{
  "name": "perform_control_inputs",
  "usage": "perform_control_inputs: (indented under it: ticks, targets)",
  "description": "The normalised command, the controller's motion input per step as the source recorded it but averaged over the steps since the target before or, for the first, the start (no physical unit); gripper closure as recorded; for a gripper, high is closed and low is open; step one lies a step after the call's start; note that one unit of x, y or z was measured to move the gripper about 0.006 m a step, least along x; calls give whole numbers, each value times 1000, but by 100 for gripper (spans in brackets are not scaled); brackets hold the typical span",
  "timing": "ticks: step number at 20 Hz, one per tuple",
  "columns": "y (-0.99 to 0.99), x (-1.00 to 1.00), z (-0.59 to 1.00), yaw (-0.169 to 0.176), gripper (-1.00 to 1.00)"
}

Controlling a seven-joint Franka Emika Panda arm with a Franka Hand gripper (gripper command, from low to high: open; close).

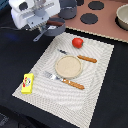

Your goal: Interact with the objects in diverse but meaningful ways.

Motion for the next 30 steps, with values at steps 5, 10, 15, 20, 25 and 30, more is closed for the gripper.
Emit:
perform_control_inputs:
  ticks: [5,10,15,20,25,30]
  targets:
    - [287,1000,423,-12,100]
    - [242,991,430,-30,100]
    - [263,983,375,-25,100]
    - [341,867,86,-32,100]
    - [394,881,157,-25,100]
    - [635,751,290,-3,100]
